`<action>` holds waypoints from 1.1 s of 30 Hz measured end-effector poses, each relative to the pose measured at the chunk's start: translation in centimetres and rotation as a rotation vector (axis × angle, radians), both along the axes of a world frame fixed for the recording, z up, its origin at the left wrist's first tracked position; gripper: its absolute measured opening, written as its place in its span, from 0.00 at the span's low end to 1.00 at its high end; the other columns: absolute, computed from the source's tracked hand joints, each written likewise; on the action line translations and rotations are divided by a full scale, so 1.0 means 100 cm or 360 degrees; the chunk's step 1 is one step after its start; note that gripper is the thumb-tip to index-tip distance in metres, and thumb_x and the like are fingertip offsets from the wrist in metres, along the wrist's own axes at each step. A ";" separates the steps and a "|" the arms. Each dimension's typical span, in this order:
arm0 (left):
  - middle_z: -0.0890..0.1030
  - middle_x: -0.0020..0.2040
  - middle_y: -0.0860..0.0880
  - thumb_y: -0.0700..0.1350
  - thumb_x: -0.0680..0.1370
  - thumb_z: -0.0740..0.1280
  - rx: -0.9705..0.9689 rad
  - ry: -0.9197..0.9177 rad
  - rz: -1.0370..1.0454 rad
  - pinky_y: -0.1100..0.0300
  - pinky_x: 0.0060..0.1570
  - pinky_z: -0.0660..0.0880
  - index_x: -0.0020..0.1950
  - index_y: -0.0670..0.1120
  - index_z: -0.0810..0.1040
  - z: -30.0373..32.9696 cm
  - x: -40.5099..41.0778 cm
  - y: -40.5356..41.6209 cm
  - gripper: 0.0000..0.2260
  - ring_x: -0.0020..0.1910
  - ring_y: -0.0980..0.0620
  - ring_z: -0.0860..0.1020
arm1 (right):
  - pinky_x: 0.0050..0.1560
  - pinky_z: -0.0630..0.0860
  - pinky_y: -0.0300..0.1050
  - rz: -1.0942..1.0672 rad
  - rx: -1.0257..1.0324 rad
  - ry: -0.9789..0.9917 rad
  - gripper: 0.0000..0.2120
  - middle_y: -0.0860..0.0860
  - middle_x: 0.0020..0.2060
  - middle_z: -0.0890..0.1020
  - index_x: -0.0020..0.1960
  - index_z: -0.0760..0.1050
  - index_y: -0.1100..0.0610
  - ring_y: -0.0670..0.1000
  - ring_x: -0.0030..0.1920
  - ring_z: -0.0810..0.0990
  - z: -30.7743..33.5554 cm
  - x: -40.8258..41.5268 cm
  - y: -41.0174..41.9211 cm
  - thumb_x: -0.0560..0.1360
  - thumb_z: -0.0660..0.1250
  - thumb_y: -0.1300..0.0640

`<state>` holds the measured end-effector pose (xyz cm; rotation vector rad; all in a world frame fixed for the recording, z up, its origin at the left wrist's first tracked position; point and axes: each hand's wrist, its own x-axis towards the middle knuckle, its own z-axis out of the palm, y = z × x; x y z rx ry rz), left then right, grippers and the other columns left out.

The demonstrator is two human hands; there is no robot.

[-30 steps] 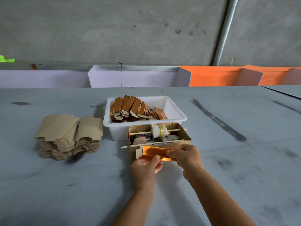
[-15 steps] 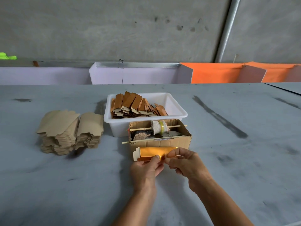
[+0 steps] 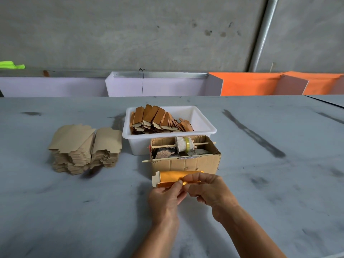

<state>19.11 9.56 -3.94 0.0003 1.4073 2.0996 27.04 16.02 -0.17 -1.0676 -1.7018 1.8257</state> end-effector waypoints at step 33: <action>0.83 0.37 0.36 0.29 0.73 0.67 0.0028 -0.0160 -0.0171 0.57 0.33 0.80 0.43 0.31 0.77 0.007 -0.002 -0.001 0.01 0.36 0.42 0.83 | 0.29 0.65 0.37 0.0203 -0.0068 -0.0430 0.09 0.53 0.28 0.79 0.40 0.83 0.59 0.46 0.26 0.71 0.027 0.002 0.016 0.68 0.71 0.72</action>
